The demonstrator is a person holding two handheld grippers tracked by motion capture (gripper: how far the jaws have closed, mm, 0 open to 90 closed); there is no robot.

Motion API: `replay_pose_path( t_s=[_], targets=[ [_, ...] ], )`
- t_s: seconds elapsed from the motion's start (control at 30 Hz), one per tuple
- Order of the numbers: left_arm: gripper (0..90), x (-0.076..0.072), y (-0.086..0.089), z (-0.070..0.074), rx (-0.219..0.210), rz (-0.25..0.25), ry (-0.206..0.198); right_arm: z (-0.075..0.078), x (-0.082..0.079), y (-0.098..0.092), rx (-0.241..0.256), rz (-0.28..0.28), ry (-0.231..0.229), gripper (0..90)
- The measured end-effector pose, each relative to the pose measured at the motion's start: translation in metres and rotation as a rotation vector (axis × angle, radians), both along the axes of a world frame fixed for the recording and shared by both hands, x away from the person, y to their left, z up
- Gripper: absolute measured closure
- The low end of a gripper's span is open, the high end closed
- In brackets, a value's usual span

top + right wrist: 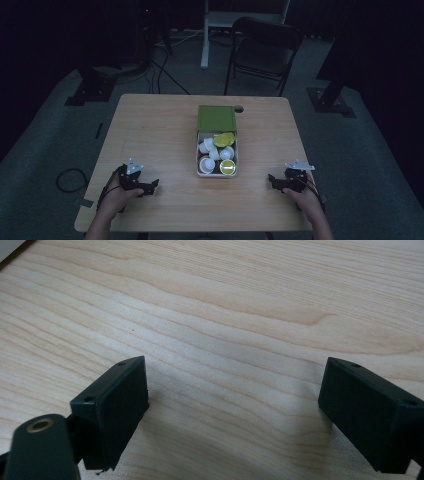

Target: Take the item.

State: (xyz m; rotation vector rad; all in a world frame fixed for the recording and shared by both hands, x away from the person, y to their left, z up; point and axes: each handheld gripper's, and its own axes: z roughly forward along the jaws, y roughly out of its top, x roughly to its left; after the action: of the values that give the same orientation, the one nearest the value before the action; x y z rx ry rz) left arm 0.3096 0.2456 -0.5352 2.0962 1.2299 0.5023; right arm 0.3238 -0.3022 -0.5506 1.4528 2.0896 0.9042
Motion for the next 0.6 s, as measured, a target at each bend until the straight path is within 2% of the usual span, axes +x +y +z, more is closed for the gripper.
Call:
replay_pose_path(
  t_s=[0.33, 0.6],
  targets=[
    [0.6, 0.007, -0.011, 0.017, 0.023, -0.053, -0.012, 0.000, 0.000, 0.000, -0.001, 0.000, 0.000, 11.8],
    [0.6, 0.013, -0.025, 0.032, 0.008, -0.097, -0.030, 0.000, 0.000, 0.000, 0.000, 0.000, 0.000, 11.9]
  ],
)
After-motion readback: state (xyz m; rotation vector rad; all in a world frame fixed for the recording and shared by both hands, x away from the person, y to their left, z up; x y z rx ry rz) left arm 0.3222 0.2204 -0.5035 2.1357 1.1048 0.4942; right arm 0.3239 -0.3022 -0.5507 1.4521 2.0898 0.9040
